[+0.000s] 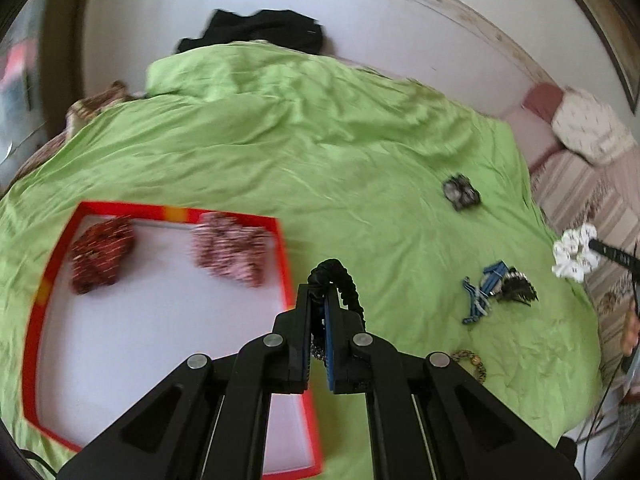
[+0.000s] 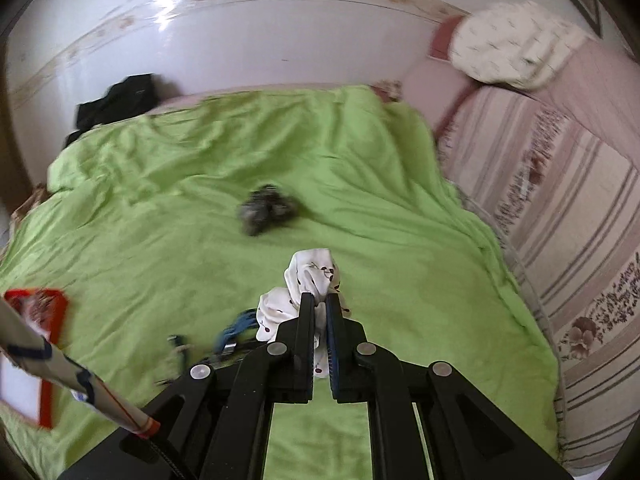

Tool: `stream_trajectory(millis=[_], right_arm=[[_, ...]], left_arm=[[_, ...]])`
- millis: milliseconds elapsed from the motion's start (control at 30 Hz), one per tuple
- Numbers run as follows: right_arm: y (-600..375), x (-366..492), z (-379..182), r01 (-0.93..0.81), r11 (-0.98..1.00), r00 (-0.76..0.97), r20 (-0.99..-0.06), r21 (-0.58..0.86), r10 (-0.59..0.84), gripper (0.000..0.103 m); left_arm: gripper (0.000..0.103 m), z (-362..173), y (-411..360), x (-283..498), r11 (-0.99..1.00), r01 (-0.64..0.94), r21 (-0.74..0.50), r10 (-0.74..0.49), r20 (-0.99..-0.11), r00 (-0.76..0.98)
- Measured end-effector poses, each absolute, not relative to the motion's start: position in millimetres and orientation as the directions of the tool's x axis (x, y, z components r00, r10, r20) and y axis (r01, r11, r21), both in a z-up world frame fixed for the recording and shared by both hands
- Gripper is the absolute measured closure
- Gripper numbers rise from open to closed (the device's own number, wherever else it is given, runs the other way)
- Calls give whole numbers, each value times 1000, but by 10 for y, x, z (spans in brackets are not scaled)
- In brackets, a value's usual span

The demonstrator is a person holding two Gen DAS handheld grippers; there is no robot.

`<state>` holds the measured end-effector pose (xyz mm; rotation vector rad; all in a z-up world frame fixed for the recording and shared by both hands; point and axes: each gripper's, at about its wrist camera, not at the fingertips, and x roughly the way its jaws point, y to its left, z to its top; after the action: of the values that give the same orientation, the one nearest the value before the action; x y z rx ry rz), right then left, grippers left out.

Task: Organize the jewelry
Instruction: 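Carry the black and white scrunchies with both tools over the red-rimmed box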

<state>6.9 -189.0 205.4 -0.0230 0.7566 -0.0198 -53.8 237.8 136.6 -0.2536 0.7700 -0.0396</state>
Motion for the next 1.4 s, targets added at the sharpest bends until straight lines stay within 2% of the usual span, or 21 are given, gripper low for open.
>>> stream_trajectory(millis=[200, 533, 800, 1200, 1400], right_arm=[[-1088, -60, 1977, -147, 989, 705, -701, 3, 107, 97], [468, -196, 1650, -431, 899, 567, -751, 81, 339, 97], [1426, -274, 1476, -568, 809, 463, -756, 149, 463, 97], [1880, -273, 1184, -594, 774, 366, -782, 220, 504, 97], [1924, -294, 1037, -587, 789, 375, -802, 183, 465, 97]], left_arm=[[98, 1310, 2834, -676, 957, -145, -253, -71, -684, 726], [98, 983, 3568, -605, 911, -333, -243, 52, -734, 677], [98, 910, 3826, -634, 900, -379, -215, 100, -744, 661], [98, 971, 3913, -733, 894, -430, -127, 206, -735, 646], [98, 926, 3826, -685, 895, -444, -38, 275, -737, 618]])
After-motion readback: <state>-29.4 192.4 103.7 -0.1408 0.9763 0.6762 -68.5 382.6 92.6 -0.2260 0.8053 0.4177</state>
